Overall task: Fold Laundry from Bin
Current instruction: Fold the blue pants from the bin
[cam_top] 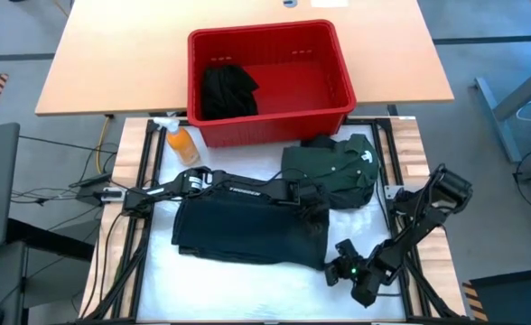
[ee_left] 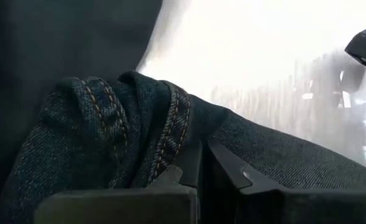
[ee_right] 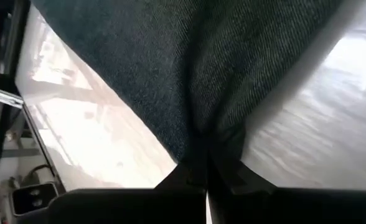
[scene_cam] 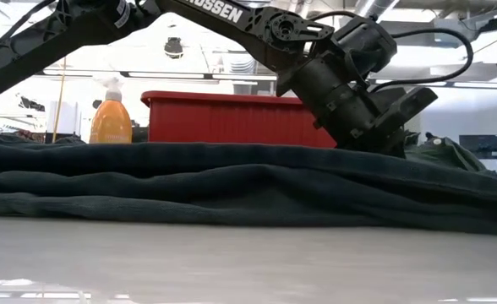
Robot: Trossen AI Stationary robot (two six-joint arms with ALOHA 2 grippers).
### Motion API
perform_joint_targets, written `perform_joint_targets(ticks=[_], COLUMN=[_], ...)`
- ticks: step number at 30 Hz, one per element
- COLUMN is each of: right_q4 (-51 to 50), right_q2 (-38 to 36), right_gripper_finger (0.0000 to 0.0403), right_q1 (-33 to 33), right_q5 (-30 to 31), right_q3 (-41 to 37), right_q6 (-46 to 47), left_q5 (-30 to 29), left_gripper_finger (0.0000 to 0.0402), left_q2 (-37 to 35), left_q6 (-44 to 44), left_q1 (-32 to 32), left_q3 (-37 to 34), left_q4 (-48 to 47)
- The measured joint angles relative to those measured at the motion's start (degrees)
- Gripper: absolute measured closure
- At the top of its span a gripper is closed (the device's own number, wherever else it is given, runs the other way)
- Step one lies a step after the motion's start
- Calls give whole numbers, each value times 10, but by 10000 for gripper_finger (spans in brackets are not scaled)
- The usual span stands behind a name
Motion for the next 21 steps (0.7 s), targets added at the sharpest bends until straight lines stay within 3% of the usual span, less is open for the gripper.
perform_joint_targets(ticks=[5, 8, 12, 21], right_q4=[-84, -201, -362, -430], right_q2=[-41, -87, -123, -98], right_gripper_finger=[387, 388, 388, 388], right_q1=[6, 8, 2, -34], right_q5=[-25, -58, -39, -21], right_q3=[19, 47, 73, 73], right_q6=[-1, -1, 7, 6], left_q5=[-12, -42, -43, -30], left_gripper_finger=[401, 401, 401, 401], left_q2=[0, 0, 0, 0], left_q6=[-3, -7, -21, -34], left_q1=[0, 5, 9, 3], left_q3=[0, 0, 0, 0], left_q4=[-1, -4, -5, -7])
